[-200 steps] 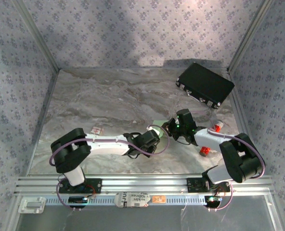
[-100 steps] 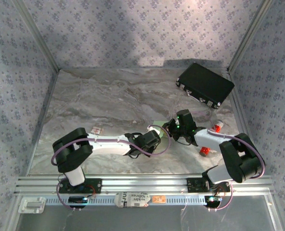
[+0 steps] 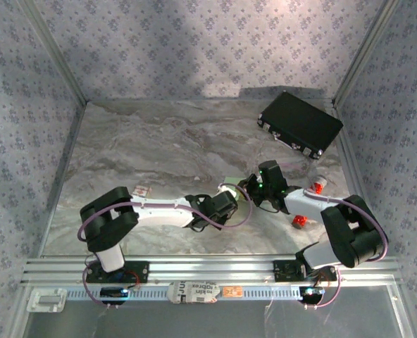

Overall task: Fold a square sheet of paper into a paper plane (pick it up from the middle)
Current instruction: Fold the wing for the fifth time at the center of the table.

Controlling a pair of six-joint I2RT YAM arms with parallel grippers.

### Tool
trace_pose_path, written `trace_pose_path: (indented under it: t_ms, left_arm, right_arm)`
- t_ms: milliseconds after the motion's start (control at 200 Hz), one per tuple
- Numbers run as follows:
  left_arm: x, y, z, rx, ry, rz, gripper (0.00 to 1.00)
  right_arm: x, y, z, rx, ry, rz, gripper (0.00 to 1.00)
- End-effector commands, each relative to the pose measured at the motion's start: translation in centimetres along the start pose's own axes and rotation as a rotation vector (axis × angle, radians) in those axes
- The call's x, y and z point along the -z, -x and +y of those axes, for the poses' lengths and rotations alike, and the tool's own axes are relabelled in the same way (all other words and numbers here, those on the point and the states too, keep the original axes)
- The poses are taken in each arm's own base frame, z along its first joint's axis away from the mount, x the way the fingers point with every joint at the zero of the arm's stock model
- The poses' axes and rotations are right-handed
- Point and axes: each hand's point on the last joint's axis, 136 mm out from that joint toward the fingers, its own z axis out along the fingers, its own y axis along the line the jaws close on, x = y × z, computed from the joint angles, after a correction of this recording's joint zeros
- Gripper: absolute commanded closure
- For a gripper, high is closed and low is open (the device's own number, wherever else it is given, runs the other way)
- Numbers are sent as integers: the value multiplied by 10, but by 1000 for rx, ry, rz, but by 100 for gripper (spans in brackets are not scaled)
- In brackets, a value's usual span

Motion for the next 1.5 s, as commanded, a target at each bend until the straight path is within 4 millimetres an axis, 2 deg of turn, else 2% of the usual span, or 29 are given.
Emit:
trace_pose_path:
  t_ms: [0, 430, 650, 859, 1164, 1494]
  left_arm:
    - [-1, 1, 0, -43, 42, 7, 64]
    - [1, 2, 7, -84, 138, 0, 64]
    - [2, 3, 5, -92, 134, -7, 67]
    - [3, 2, 1, -94, 105, -16, 65]
    - [4, 1, 3, -96, 119, -16, 73]
    - [4, 2, 4, -99, 122, -21, 75]
  right_arm:
    - [3, 2, 1, -6, 6, -17, 91]
    - [3, 2, 2, -5, 7, -18, 91]
    - [3, 3, 1, -9, 7, -20, 91]
    - [4, 3, 2, -8, 10, -20, 91]
    - [4, 3, 2, -7, 9, -21, 91]
    - [5, 5, 2, -10, 9, -24, 91]
